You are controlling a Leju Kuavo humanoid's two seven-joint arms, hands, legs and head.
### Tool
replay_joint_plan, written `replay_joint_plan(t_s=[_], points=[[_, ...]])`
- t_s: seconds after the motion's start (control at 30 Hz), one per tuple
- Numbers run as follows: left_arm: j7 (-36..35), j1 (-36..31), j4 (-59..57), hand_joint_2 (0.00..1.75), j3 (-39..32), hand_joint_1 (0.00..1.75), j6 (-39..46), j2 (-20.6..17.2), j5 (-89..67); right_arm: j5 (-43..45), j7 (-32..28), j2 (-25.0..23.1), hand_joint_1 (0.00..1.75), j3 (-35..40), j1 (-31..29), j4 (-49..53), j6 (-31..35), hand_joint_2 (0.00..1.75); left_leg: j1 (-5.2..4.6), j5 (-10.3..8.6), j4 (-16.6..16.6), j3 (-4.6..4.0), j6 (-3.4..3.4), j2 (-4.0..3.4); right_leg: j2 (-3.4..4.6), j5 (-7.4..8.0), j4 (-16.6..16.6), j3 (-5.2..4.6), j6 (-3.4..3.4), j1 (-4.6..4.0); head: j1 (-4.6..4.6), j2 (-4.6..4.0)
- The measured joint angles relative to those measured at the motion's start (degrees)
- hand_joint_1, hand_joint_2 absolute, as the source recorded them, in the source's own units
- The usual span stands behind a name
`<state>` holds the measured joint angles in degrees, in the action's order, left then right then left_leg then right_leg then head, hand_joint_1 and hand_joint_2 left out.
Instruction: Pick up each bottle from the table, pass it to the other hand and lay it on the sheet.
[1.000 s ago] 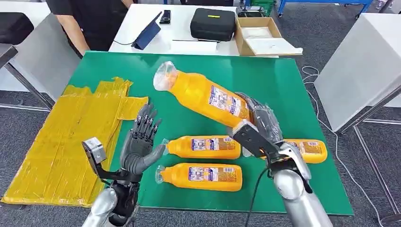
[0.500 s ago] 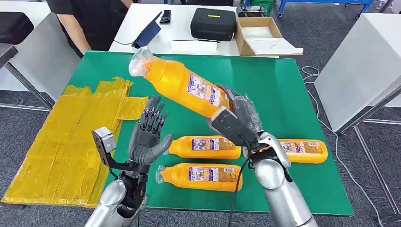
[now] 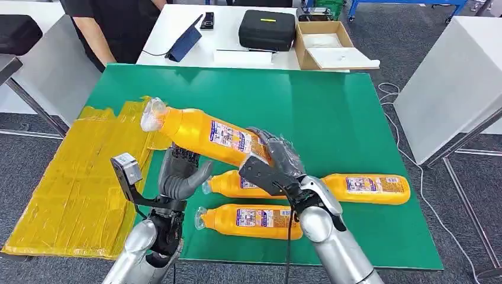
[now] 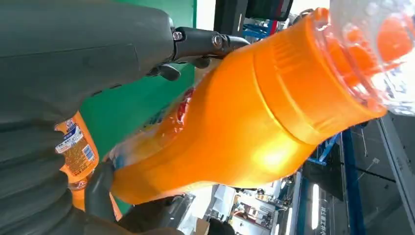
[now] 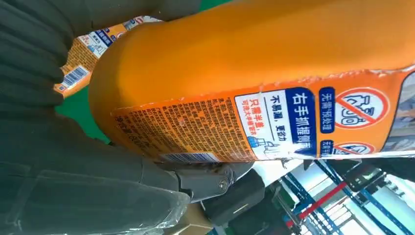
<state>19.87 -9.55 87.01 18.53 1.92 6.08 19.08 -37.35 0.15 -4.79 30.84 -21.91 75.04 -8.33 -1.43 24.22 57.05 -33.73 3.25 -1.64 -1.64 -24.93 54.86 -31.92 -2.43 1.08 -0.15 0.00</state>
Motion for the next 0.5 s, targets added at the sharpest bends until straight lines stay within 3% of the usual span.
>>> replay_joint_plan(t_s=[0.33, 0.5], points=[[0.02, 0.00, 0.00, 1.75, -0.02, 0.00, 0.29, 0.00, 0.04, 0.07, -0.02, 0.00, 1.75, 0.15, -0.02, -0.46, 0.00, 1.75, -0.01, 0.00, 0.00, 0.00, 0.00, 0.00, 0.00, 0.00, 0.00, 0.00, 0.00, 0.01, 0.00, 0.00], [0.42, 0.64, 2.10, 1.75, -0.85, 0.00, 3.43, -0.15, 0.07, -1.16, -1.29, -0.70, 1.75, 6.69, 0.33, -3.87, 0.28, 1.75, 0.01, 0.00, 0.00, 0.00, 0.00, -0.01, 0.00, 0.00, 0.00, -0.02, 0.00, -0.01, 0.02, 0.00]])
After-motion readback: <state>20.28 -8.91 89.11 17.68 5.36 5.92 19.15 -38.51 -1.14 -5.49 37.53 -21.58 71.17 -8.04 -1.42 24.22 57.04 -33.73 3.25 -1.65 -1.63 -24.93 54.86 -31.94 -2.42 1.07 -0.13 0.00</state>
